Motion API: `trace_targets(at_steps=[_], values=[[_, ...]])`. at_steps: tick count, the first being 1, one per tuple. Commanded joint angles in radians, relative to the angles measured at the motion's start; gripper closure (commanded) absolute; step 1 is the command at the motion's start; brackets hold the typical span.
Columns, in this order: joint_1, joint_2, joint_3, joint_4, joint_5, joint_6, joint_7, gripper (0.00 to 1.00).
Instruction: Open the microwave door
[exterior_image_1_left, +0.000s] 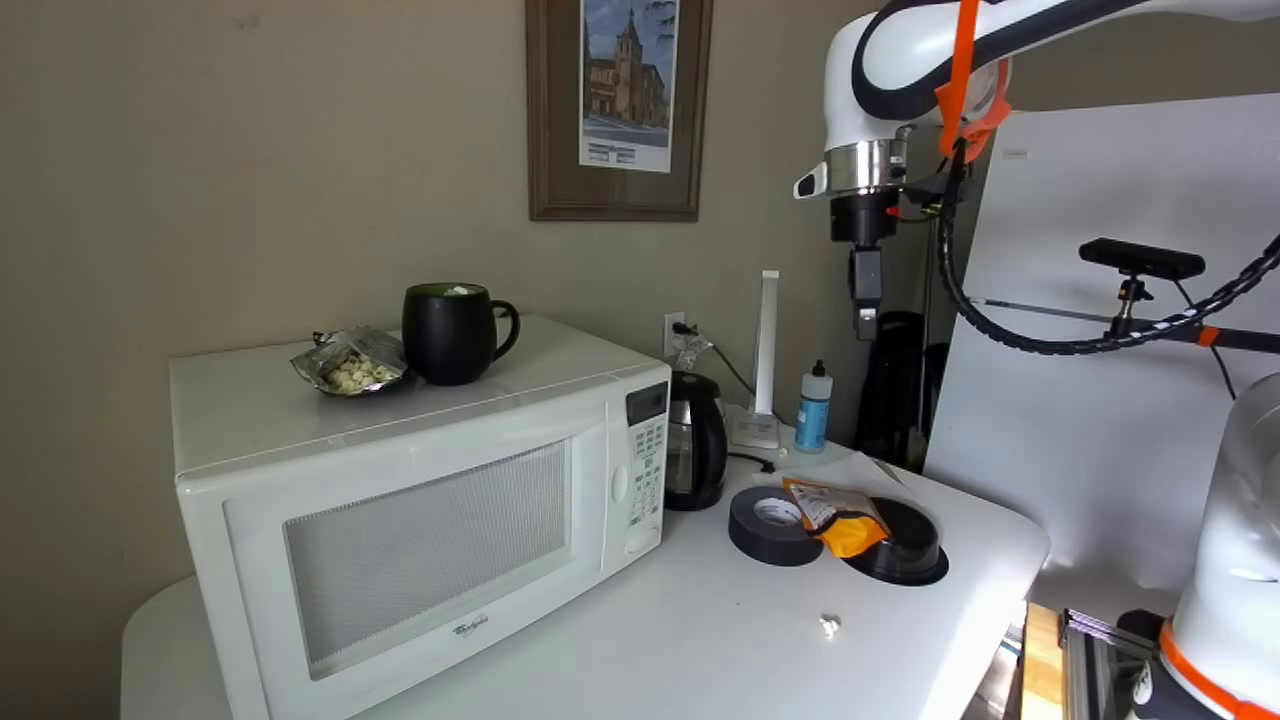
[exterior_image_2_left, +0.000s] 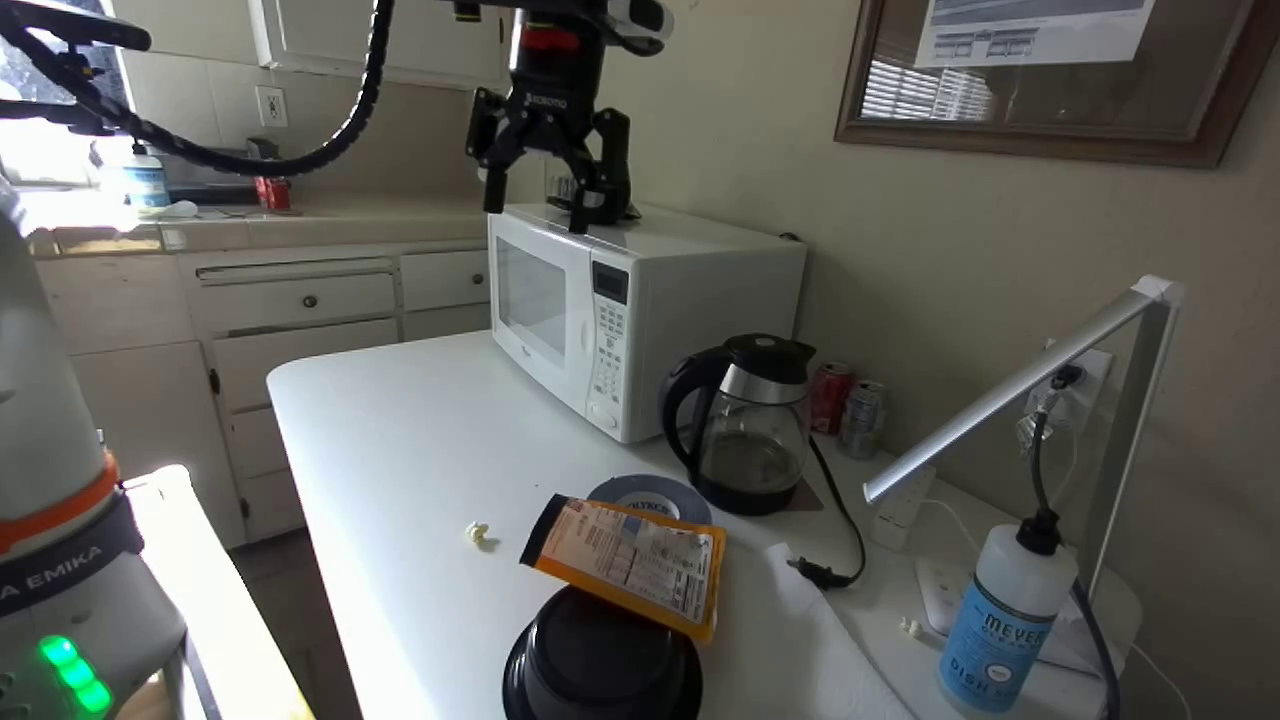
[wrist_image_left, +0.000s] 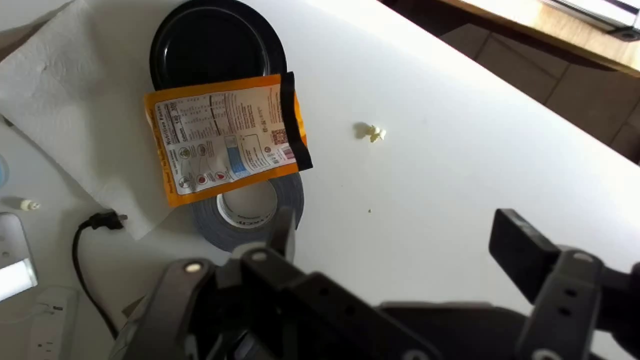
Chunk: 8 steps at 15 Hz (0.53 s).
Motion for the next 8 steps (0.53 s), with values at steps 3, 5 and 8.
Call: trace_targets(at_steps=[3,5,8], values=[[0.032,0.06,0.021,-0.09,0.0,-0.028,-0.08,0.0],[0.026,0.07,0.026,-0.137,-0.002,-0.014,-0.072,0.0],[0.036,0.096,0.048,-0.166,-0.045,-0.03,-0.107,0.0]])
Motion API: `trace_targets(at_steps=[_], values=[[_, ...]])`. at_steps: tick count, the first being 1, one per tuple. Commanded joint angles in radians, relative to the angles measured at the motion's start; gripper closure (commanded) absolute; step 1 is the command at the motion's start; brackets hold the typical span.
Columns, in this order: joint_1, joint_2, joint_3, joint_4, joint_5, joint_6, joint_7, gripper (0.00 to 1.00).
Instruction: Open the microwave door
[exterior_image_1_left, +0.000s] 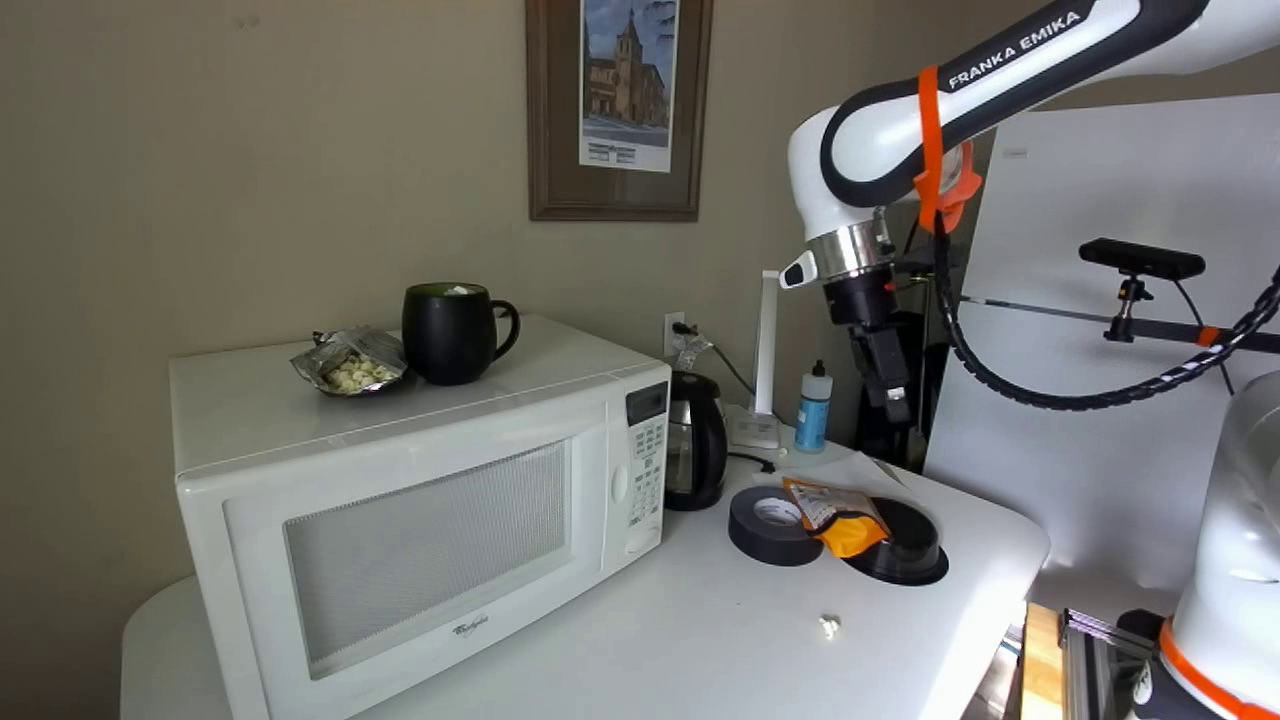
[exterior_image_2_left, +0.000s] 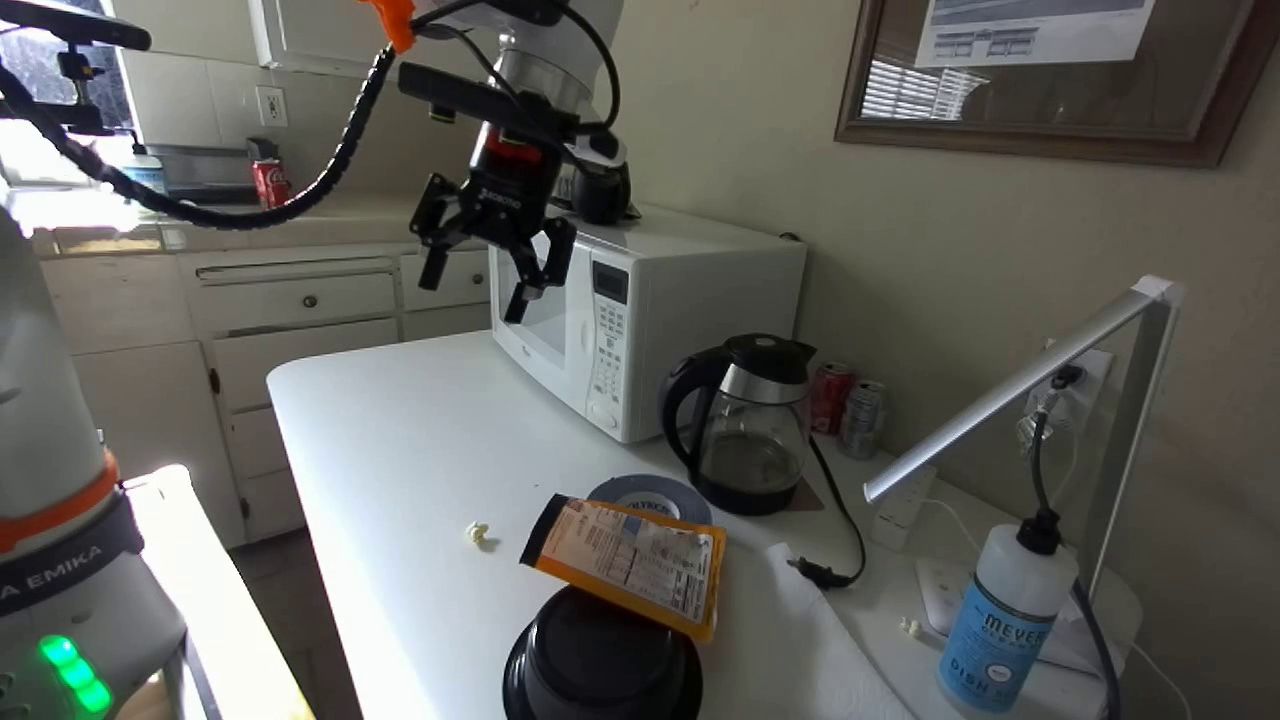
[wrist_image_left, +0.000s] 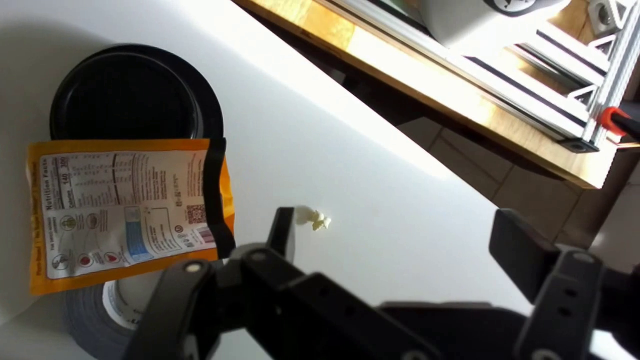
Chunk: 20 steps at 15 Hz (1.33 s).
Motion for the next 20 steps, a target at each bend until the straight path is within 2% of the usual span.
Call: trace_targets(at_steps=[1,5,7,8,13,15,20], values=[[0.017,0.031,0.036,-0.022,-0.055,-0.028,-0.068,0.0],[0.064,0.068,0.092,0.0,-0.06,-0.072,-0.172,0.0],[0.082,0.057,0.086,0.014,-0.007,-0.083,-0.285,0.0],[0.061,0.056,0.1,-0.01,-0.031,-0.051,-0.197,0.0],[0.069,0.056,0.1,0.009,-0.024,-0.062,-0.269,0.0],[0.081,0.098,0.13,0.019,-0.138,-0.085,-0.305,0.0],[0.073,0.168,0.127,-0.019,-0.29,-0.026,-0.476,0.0]])
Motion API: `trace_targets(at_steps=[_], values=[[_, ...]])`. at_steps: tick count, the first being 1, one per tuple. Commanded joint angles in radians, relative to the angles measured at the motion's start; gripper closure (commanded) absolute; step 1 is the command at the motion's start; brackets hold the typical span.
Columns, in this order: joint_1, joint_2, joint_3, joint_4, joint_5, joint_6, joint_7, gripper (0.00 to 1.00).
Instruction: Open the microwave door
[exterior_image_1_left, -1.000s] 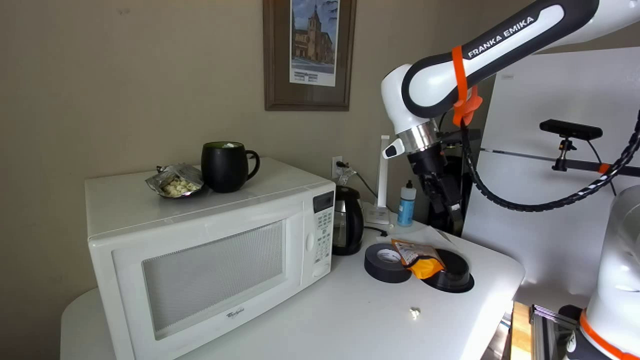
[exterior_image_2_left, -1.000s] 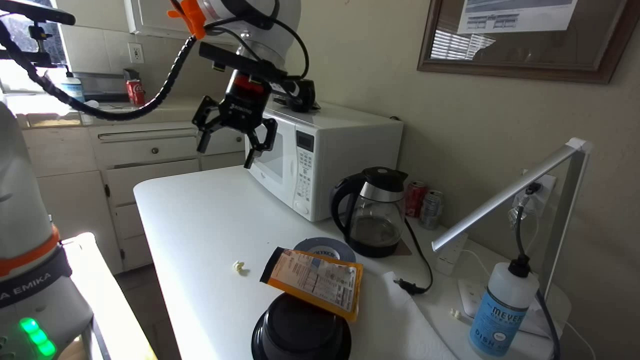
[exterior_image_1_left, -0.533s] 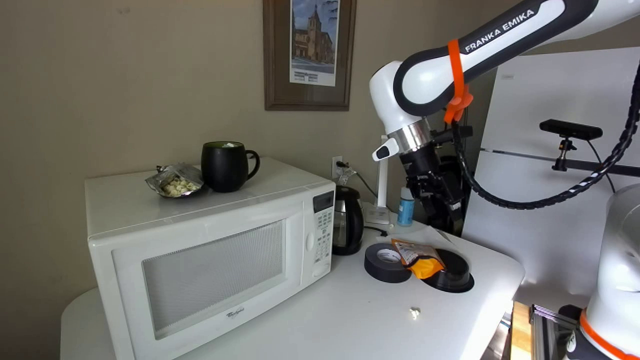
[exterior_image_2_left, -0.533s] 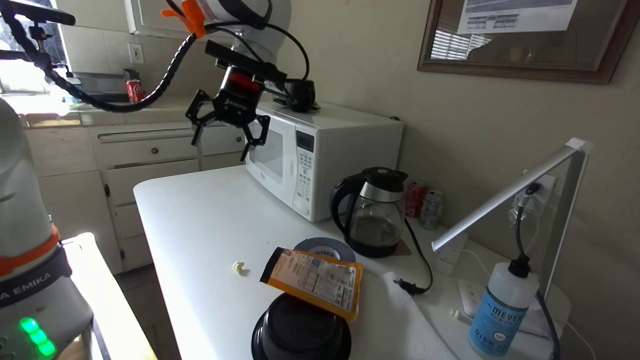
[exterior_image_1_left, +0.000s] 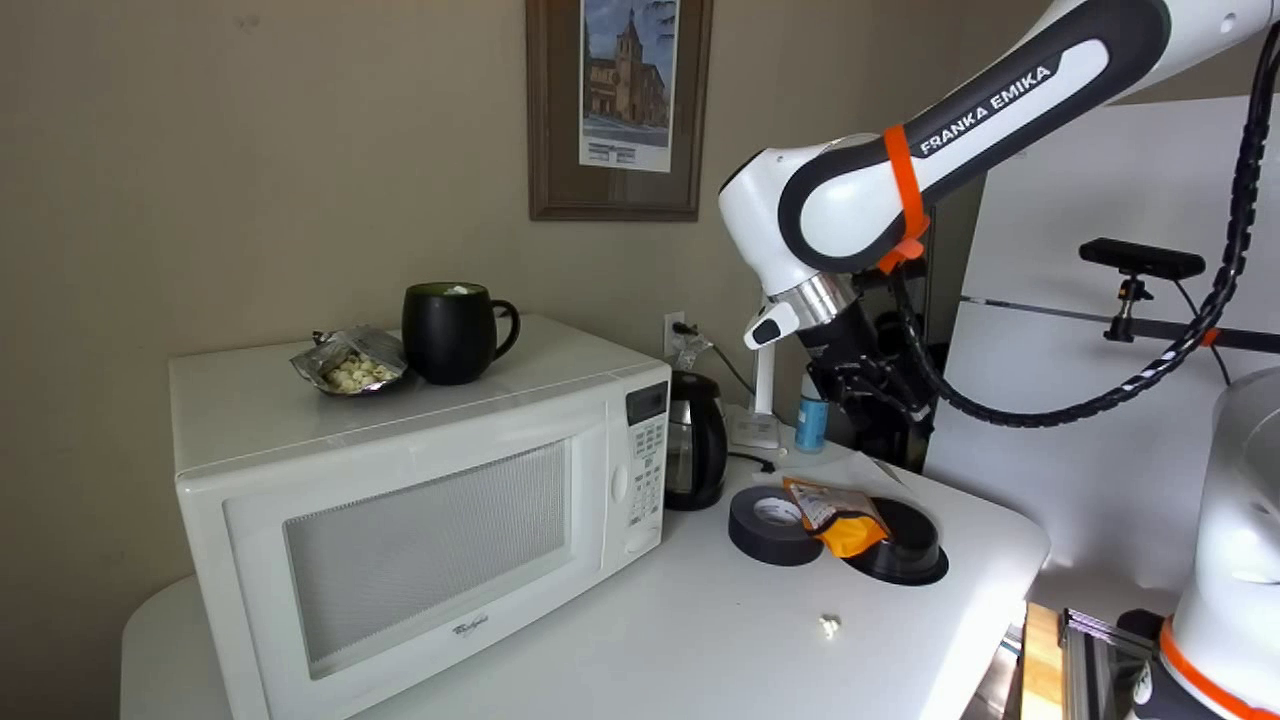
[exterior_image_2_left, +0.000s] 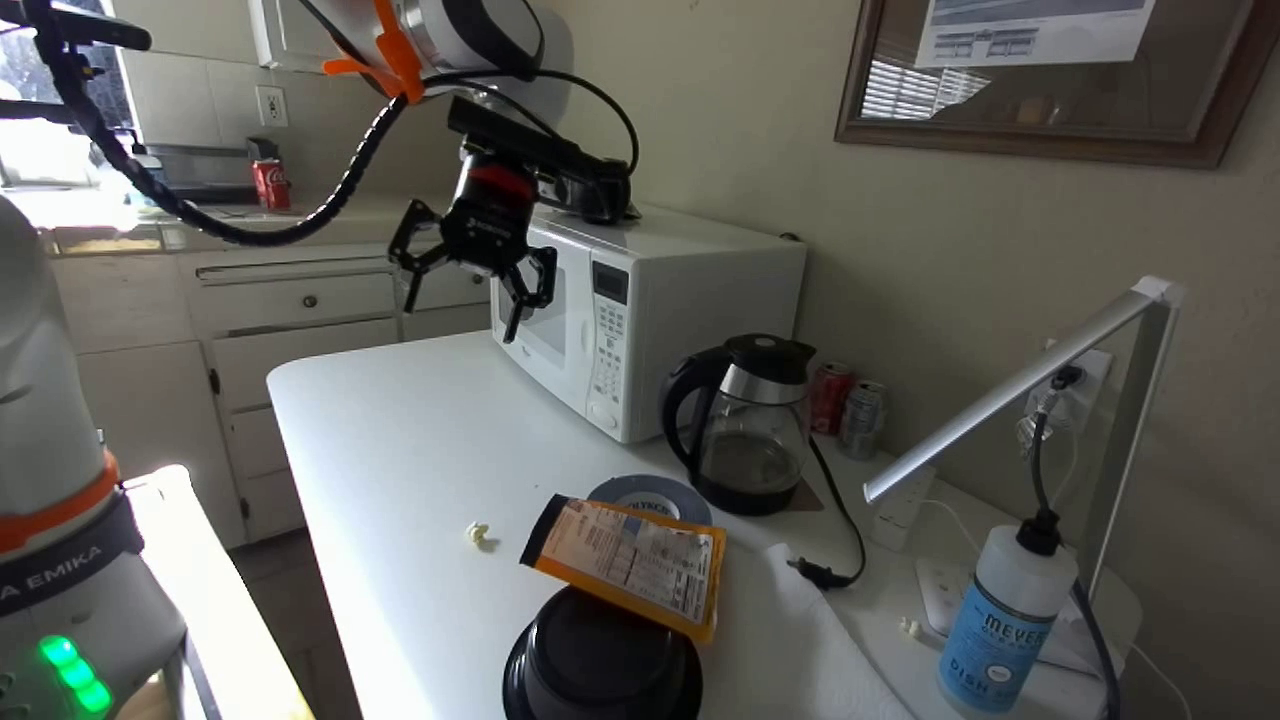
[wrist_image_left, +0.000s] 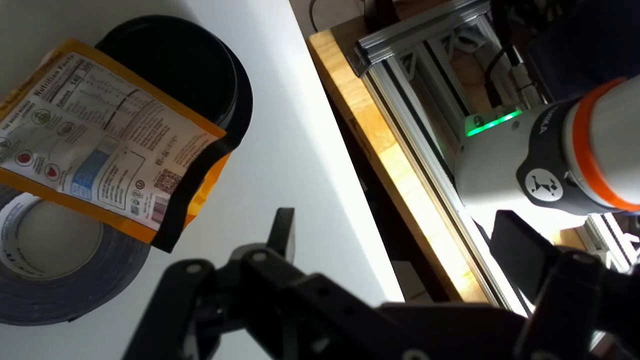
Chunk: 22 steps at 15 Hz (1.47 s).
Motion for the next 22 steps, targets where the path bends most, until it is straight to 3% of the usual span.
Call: trace_targets(at_steps=[1,10,12,13,17,18,22], values=[[-0.003,0.061,0.008,-0.036,-0.108,0.051,-0.121,0.0],[0.07,0.119,0.136,-0.217,-0.161,0.165,-0.287,0.0],[0.079,0.129,0.154,-0.222,-0.196,0.151,-0.345,0.0],[0.067,0.13,0.149,-0.203,-0.153,0.137,-0.291,0.0],[0.073,0.13,0.158,-0.211,-0.175,0.137,-0.33,0.0],[0.082,0.104,0.157,-0.243,-0.207,0.198,-0.407,0.0],[0.088,0.093,0.164,-0.332,-0.278,0.389,-0.491,0.0]])
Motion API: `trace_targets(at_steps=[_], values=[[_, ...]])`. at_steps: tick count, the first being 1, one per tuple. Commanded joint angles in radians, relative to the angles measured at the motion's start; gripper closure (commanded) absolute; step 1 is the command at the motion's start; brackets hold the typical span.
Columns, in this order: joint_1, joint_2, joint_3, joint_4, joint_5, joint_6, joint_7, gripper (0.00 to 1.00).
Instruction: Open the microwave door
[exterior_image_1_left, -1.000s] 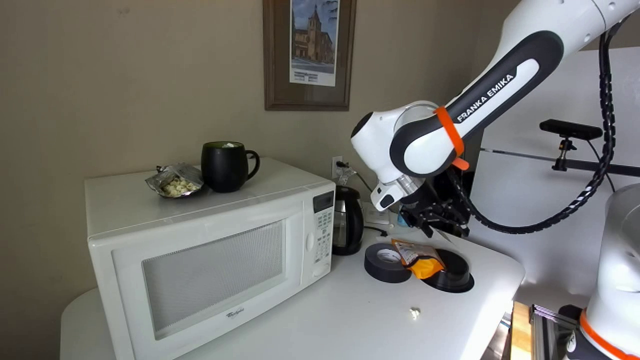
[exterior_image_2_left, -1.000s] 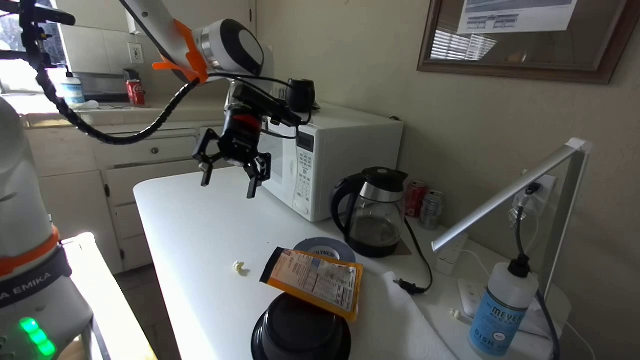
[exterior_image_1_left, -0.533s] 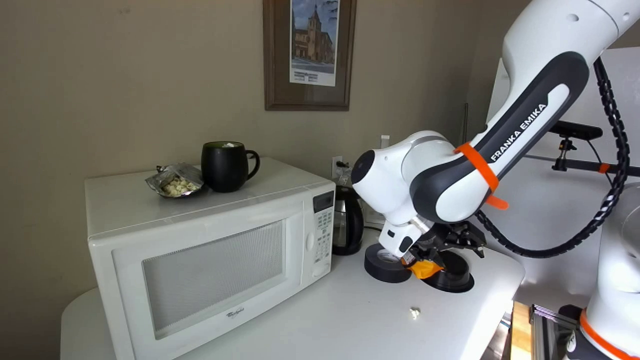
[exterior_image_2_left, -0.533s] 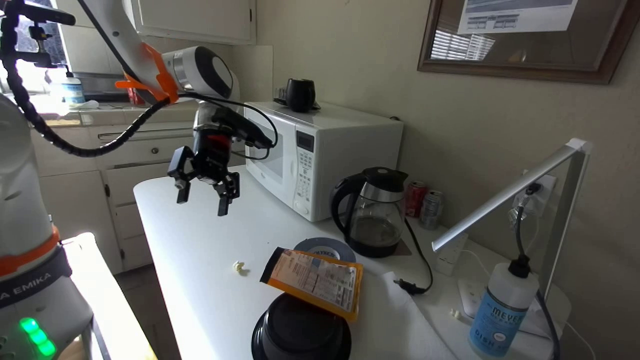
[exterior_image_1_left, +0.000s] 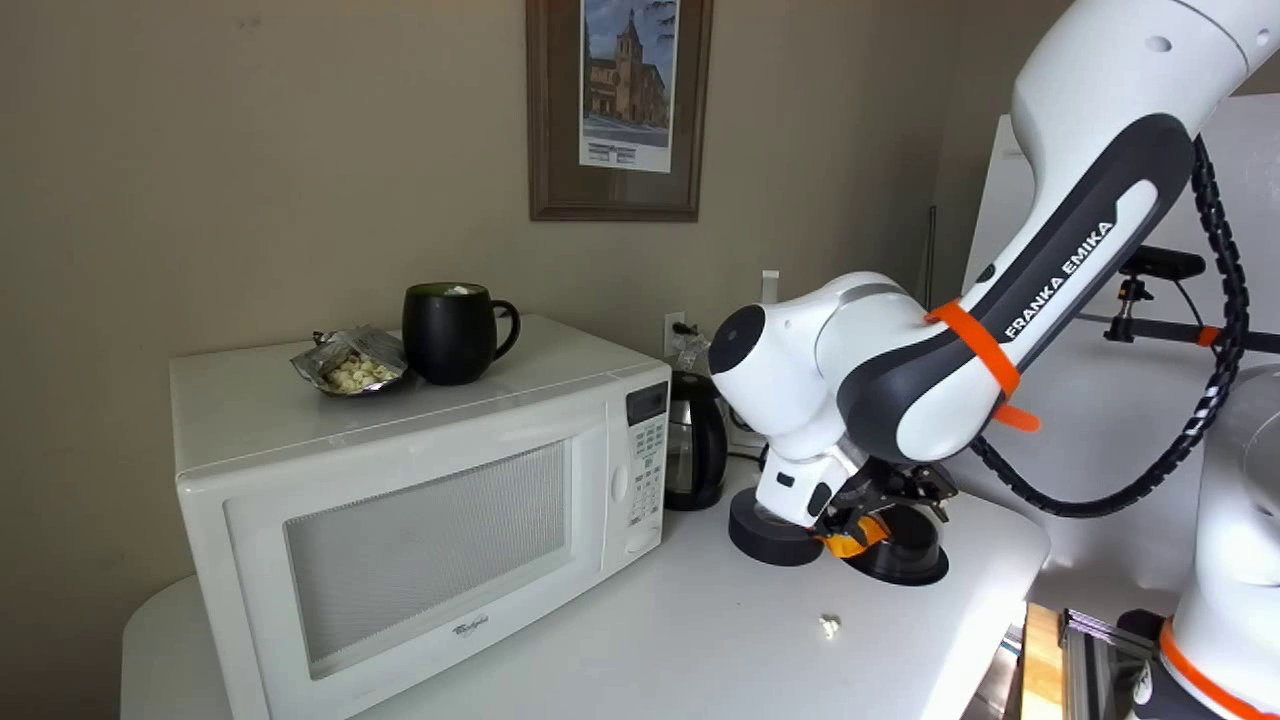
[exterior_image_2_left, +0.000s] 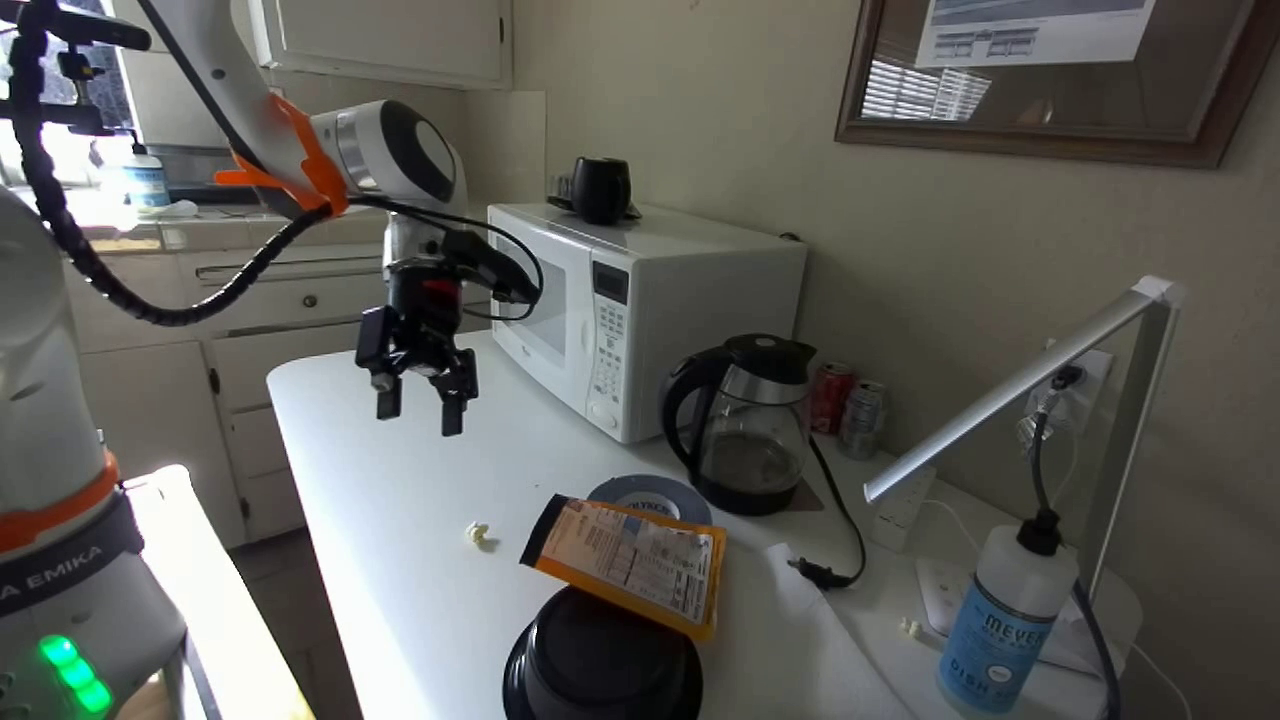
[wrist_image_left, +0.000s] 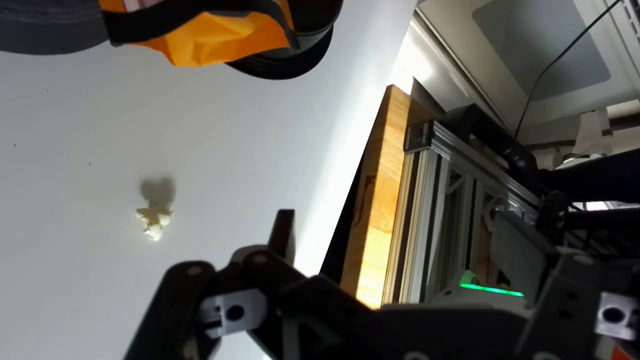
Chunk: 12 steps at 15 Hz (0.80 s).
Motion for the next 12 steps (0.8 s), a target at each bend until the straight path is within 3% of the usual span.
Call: trace_targets(at_steps=[1,2,12], values=[[0.003,-0.032,0.003,-0.109,-0.098,0.182,-0.057,0.0],[-0.001,0.037,0.007,-0.042,-0.137,0.206,-0.065,0.0],[-0.033,0.095,-0.011,-0.052,-0.632,0.635,-0.039,0.0]])
